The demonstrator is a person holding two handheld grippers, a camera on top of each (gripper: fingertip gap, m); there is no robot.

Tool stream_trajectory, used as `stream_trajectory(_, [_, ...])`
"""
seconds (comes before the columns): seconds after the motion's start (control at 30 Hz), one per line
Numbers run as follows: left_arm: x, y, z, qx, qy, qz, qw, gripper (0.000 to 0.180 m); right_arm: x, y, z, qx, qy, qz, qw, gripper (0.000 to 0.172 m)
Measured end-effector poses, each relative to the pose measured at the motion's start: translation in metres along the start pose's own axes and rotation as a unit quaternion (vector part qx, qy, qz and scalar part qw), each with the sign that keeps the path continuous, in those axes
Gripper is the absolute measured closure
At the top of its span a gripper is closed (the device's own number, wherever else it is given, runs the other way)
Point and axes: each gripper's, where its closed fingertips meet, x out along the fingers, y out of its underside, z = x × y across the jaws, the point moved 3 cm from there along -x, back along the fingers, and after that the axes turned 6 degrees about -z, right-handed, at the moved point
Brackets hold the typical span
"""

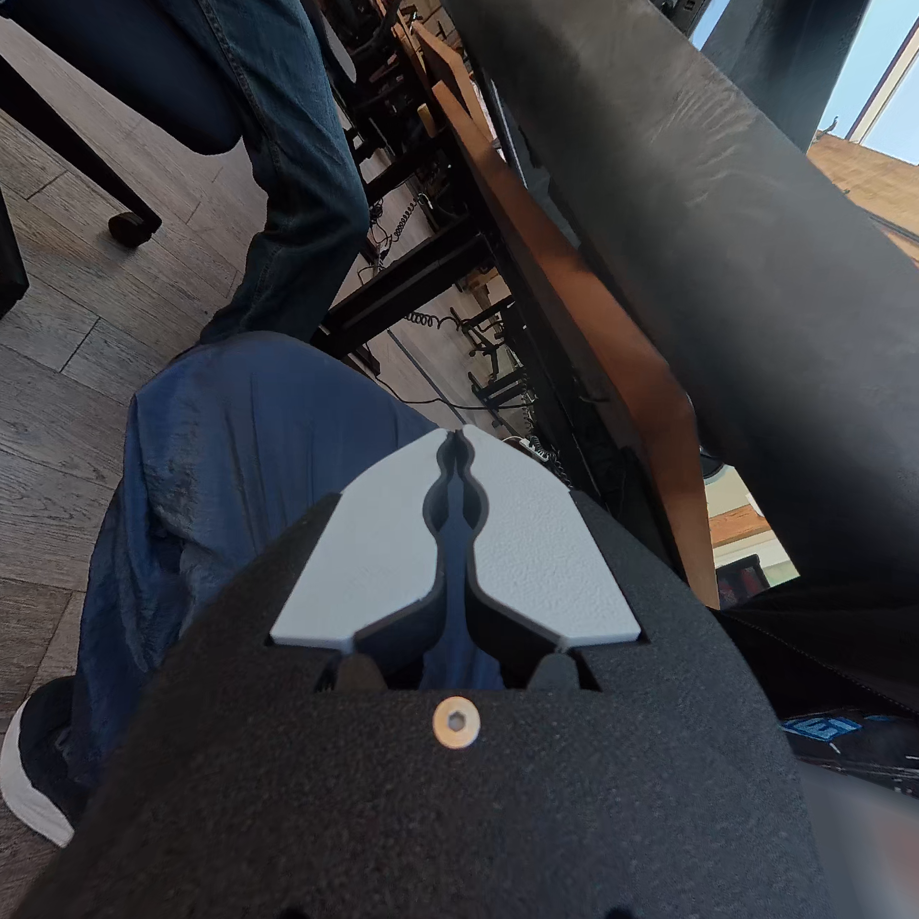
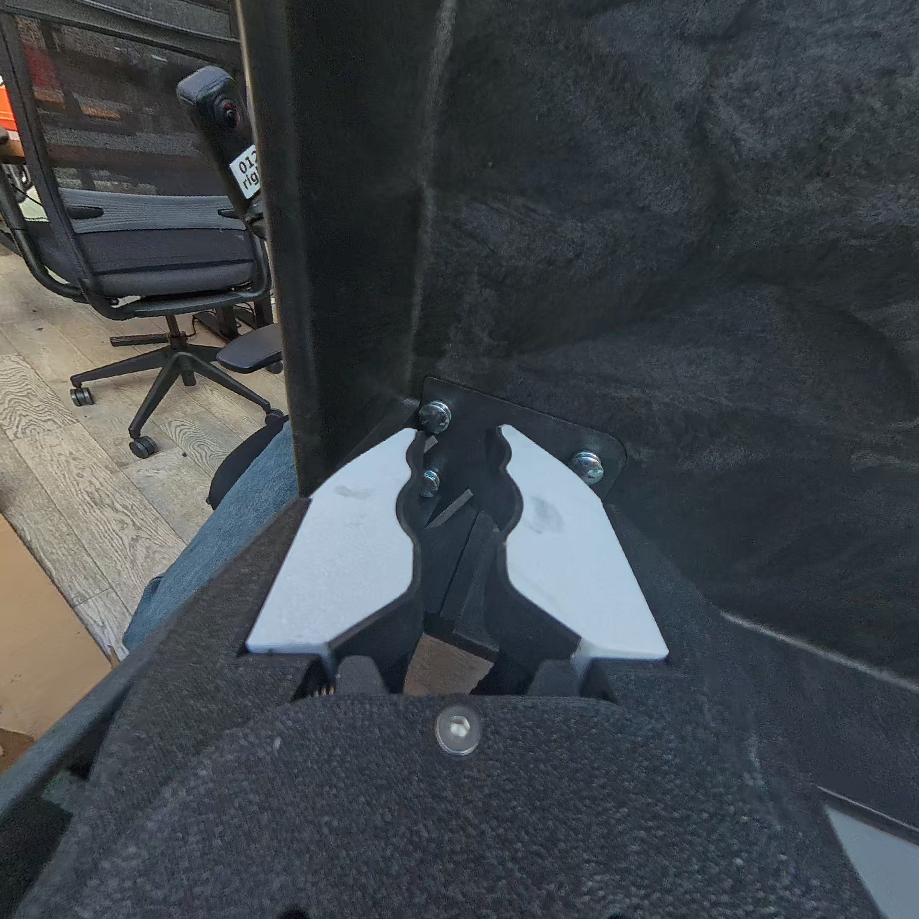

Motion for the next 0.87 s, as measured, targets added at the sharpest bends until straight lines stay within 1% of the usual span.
stream_trajectory(0.2, [0.009, 0.003, 0.002, -0.005, 0.004, 0.010, 1.000, 0.180, -0.001, 0.007, 0.006, -0.026, -0.016, -0.005, 1.000, 0.147])
stream_trajectory(0.37, [0.015, 0.004, 0.001, -0.014, 0.012, 0.010, 1.000, 0.180, -0.002, 0.006, -0.001, -0.011, -0.017, -0.010, 1.000, 0.146])
stream_trajectory(0.57, [0.022, 0.013, 0.001, -0.017, 0.016, 0.027, 0.999, 0.180, -0.002, 0.010, -0.004, -0.001, -0.016, -0.007, 1.000, 0.146])
stream_trajectory(0.77, [0.023, 0.014, -0.002, -0.016, 0.022, 0.028, 0.999, 0.180, -0.001, 0.013, -0.004, -0.004, -0.016, -0.002, 1.000, 0.146])
stream_trajectory(0.87, [0.022, 0.015, -0.003, -0.017, 0.023, 0.031, 0.999, 0.180, -0.001, 0.014, -0.010, -0.002, -0.004, 0.002, 1.000, 0.147])
